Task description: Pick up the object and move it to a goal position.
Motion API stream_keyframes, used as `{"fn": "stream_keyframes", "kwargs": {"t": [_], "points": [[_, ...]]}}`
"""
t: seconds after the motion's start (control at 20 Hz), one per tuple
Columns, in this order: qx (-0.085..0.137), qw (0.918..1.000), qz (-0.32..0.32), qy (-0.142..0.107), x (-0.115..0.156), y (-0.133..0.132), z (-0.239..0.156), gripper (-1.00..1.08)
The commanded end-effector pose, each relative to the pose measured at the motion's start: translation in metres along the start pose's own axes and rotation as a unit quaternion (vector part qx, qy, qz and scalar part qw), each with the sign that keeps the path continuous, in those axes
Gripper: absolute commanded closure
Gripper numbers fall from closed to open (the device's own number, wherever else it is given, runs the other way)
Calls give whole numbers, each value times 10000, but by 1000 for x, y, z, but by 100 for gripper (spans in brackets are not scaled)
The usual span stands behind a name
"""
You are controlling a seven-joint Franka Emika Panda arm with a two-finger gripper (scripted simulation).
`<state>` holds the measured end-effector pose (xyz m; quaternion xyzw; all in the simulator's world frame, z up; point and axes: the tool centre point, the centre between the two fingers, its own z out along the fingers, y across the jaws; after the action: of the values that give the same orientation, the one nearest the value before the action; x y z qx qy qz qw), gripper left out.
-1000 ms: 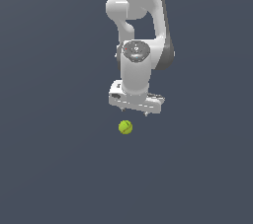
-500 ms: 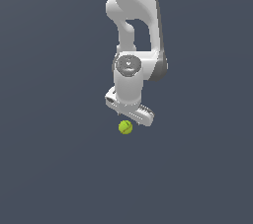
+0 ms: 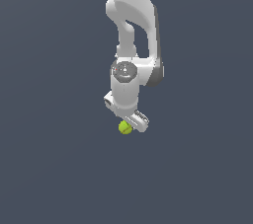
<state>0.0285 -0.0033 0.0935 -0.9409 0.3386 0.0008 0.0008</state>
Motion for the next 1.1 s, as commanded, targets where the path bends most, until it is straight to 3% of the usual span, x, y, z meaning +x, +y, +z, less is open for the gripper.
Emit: {"fn": "stream_keyframes", "kwargs": {"t": [0.0,1.0,1.05], "points": [[-4,10000,83,9,1,1,2,-92],[-5,10000,98,10,2,1,52,-92],[-5,10000,98,10,2,1,52,108]]}}
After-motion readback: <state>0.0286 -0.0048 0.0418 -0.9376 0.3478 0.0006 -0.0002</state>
